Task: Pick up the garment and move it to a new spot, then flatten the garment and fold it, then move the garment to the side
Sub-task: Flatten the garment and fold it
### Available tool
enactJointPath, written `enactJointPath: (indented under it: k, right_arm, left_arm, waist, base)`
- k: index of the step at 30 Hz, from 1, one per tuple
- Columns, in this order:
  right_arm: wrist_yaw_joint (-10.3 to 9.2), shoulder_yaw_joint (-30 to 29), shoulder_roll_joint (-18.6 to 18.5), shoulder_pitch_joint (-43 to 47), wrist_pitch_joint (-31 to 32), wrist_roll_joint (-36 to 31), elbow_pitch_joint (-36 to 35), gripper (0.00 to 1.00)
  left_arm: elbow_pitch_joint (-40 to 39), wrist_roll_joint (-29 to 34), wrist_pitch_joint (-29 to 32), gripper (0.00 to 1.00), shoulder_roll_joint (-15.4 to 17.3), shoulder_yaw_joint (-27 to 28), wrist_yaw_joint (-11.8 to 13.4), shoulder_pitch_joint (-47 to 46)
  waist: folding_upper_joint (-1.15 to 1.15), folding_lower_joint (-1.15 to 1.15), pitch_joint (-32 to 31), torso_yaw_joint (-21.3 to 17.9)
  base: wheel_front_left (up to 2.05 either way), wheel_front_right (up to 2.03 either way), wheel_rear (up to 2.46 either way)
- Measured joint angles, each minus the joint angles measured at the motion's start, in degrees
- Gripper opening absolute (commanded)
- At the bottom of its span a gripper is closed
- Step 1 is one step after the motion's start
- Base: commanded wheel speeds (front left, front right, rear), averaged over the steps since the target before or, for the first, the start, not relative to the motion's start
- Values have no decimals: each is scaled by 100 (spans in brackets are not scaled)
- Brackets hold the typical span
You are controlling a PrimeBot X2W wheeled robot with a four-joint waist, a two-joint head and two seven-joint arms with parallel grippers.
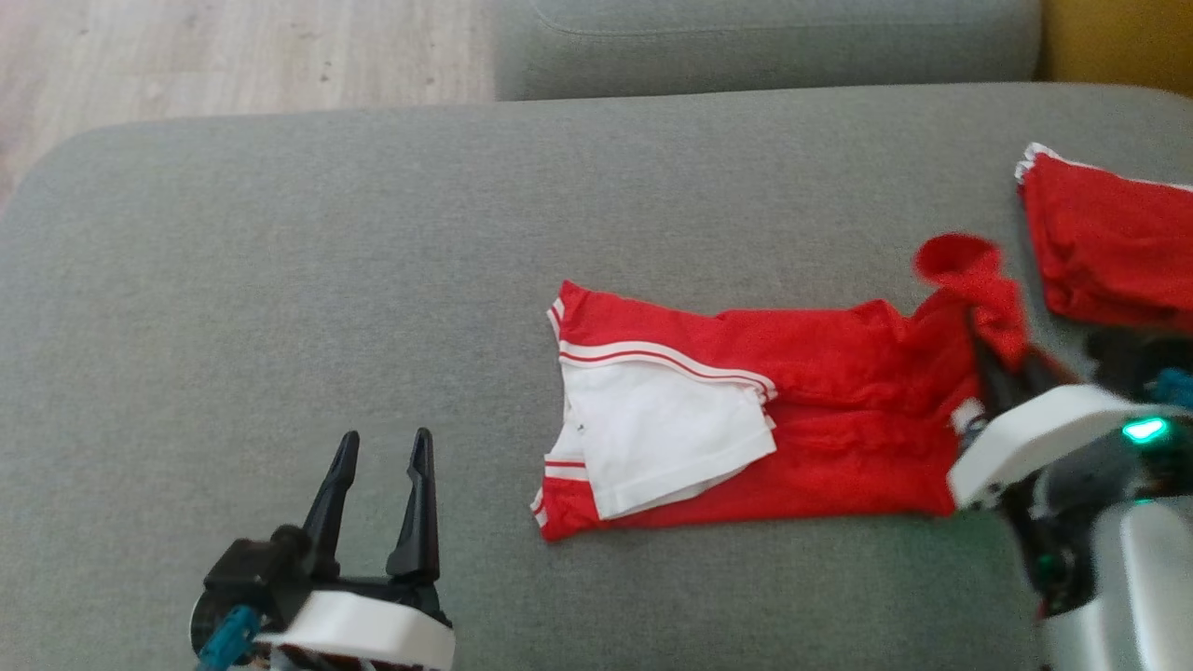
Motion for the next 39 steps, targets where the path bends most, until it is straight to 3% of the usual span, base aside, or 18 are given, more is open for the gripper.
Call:
enactJointPath:
  k: [7,14,27,29,32,33,34,35,39]
  right_arm:
    - [0,1071,91,175,-99,780,-93,0]
    - [0,2076,90,-36,-491,1333,513,0]
    - [0,2797,76,-1123,-1202,1830,2203,0]
    - [0,2965,59,-1290,-1274,2048,2418,14]
    - [0,3232,53,-1561,-1417,2283,2748,20]
    - [0,3318,51,-1650,-1454,2329,2861,40]
    - [0,3416,45,-1727,-1512,2358,2945,74]
    - [0,3500,42,-1792,-1578,2408,3002,100]
    - [0,3773,41,-1959,-1795,2674,3058,100]
  left_arm:
    - [5,0,45,100,66,-10,7,1]
    - [-30,0,86,100,76,-58,5,0]
    - [-25,0,81,100,40,-158,-1,-128]
    - [19,0,77,100,22,-162,-3,-175]
    - [103,0,77,100,-20,-171,-47,-215]
    - [110,0,76,100,-36,-177,-47,-231]
    - [112,0,68,100,-53,-183,-48,-241]
    - [116,0,54,100,-68,-196,-52,-242]
    - [155,-1,24,100,-85,-214,-51,-242]
  waist:
    - [0,0,-112,283]
    - [0,0,-101,651]
    - [0,0,124,1082]
    - [0,0,143,1110]
    - [0,1,148,1134]
    - [0,0,146,1138]
    - [0,0,146,1142]
    - [0,0,146,1144]
    - [0,0,132,1115]
  base:
    - [0,0,0]
    - [0,0,0]
    - [0,0,0]
    - [0,0,0]
    - [0,0,0]
    - [0,0,0]
    - [0,0,0]
    - [0,0,0]
    - [0,0,0]
